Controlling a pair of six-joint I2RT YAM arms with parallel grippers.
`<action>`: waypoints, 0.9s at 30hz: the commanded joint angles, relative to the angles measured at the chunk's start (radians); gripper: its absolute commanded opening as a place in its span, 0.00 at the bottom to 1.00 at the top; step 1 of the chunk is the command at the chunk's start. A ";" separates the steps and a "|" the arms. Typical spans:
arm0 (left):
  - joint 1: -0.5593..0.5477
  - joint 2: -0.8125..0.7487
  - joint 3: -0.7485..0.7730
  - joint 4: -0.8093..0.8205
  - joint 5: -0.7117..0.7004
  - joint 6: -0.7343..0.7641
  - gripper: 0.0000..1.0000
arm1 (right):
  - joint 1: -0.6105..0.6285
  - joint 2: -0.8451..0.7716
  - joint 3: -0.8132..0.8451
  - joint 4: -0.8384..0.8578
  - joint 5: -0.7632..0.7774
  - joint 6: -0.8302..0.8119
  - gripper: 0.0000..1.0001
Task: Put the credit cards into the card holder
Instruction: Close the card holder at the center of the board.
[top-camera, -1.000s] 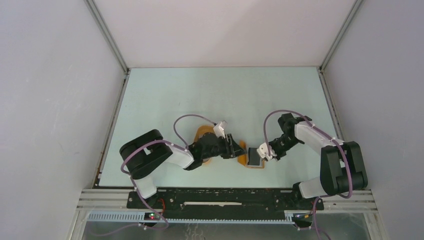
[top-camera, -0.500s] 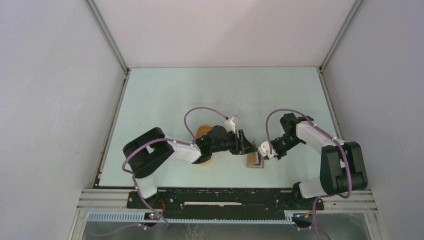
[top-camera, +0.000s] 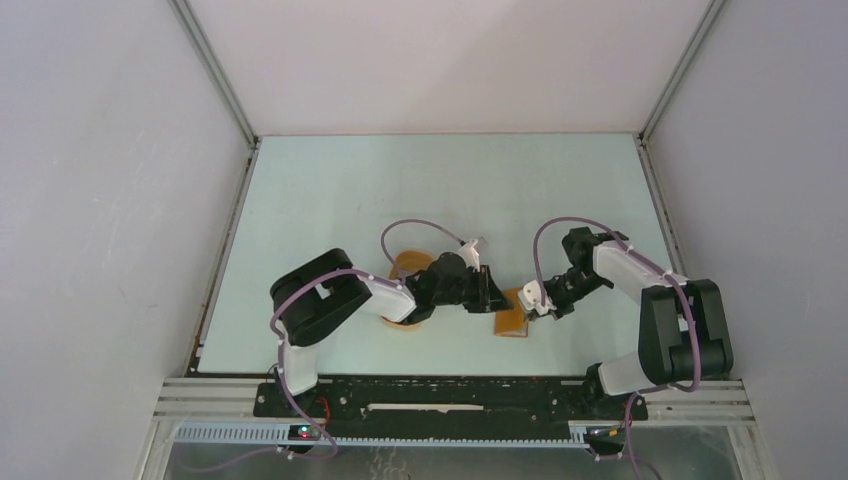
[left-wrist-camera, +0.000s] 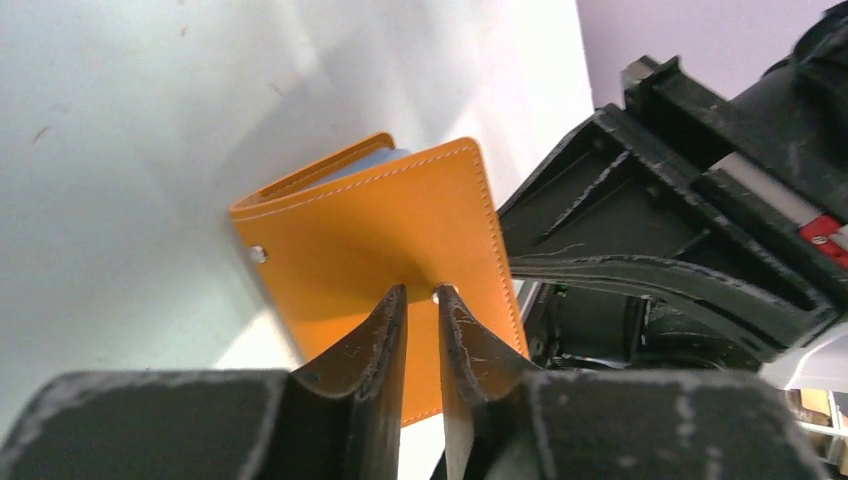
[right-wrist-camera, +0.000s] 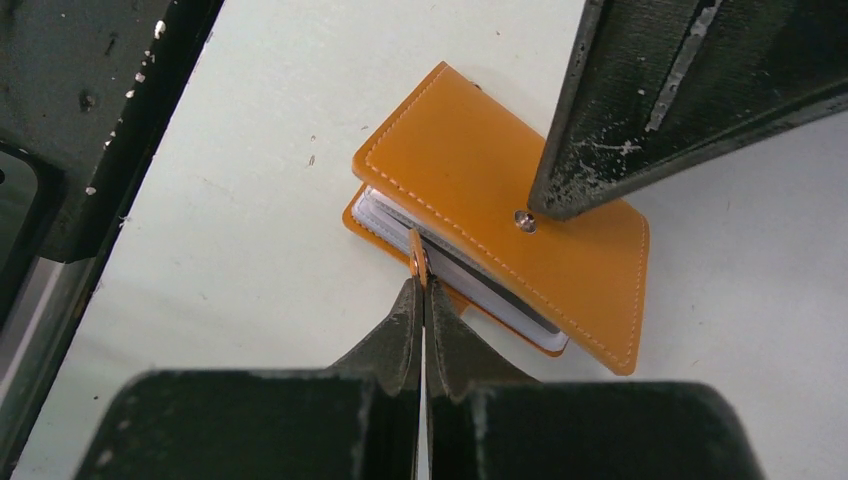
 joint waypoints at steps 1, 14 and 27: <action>-0.004 0.009 0.045 -0.034 -0.016 0.020 0.21 | -0.017 0.015 -0.002 -0.026 -0.037 -0.127 0.01; -0.010 0.052 0.120 -0.189 -0.022 0.105 0.19 | -0.038 0.051 0.017 -0.120 0.000 -0.309 0.00; -0.070 0.052 0.214 -0.267 0.045 0.185 0.26 | -0.038 0.040 0.011 -0.112 -0.004 -0.319 0.00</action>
